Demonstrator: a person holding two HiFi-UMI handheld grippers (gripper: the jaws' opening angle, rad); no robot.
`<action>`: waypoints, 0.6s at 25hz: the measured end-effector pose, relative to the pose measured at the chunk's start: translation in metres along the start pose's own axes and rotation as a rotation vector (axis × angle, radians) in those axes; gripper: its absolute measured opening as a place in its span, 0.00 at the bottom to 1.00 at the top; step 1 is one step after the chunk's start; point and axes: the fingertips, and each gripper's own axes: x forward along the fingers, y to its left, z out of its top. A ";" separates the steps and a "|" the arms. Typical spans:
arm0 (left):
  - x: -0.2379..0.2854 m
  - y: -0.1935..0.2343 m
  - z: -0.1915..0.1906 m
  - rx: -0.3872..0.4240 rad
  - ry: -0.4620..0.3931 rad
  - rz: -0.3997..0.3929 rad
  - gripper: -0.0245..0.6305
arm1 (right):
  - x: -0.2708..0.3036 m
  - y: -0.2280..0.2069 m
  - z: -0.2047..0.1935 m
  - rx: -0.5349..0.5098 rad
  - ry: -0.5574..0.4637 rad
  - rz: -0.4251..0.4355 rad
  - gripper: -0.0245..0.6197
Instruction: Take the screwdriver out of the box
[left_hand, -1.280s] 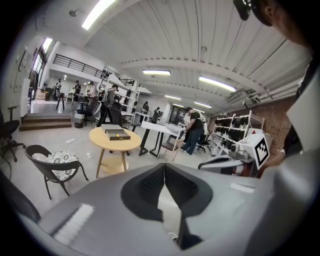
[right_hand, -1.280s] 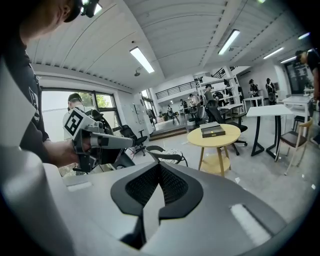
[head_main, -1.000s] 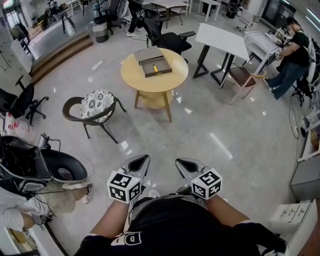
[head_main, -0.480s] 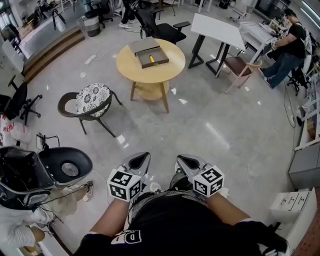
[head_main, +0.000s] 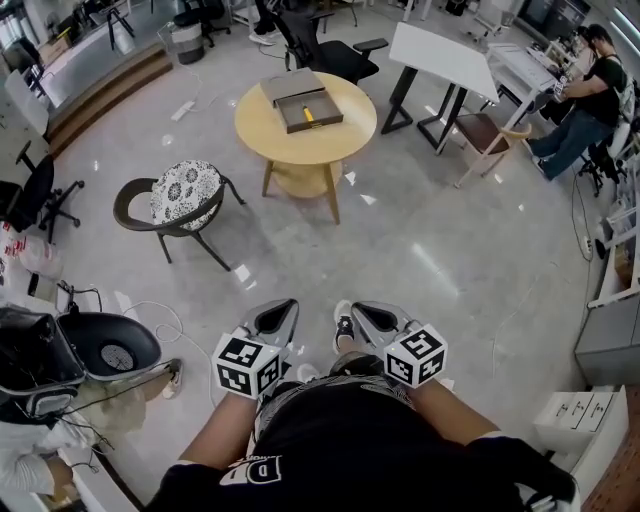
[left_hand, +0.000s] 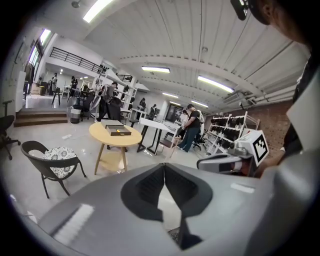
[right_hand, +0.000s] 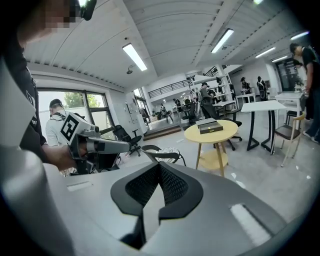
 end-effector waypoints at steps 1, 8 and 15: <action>0.003 0.003 0.003 -0.001 0.001 0.005 0.13 | 0.003 -0.004 0.005 -0.001 -0.002 0.002 0.04; 0.040 0.028 0.038 0.006 -0.004 0.028 0.13 | 0.037 -0.046 0.037 -0.001 -0.006 0.020 0.04; 0.094 0.052 0.070 0.012 0.018 0.039 0.13 | 0.075 -0.102 0.068 0.020 -0.001 0.030 0.04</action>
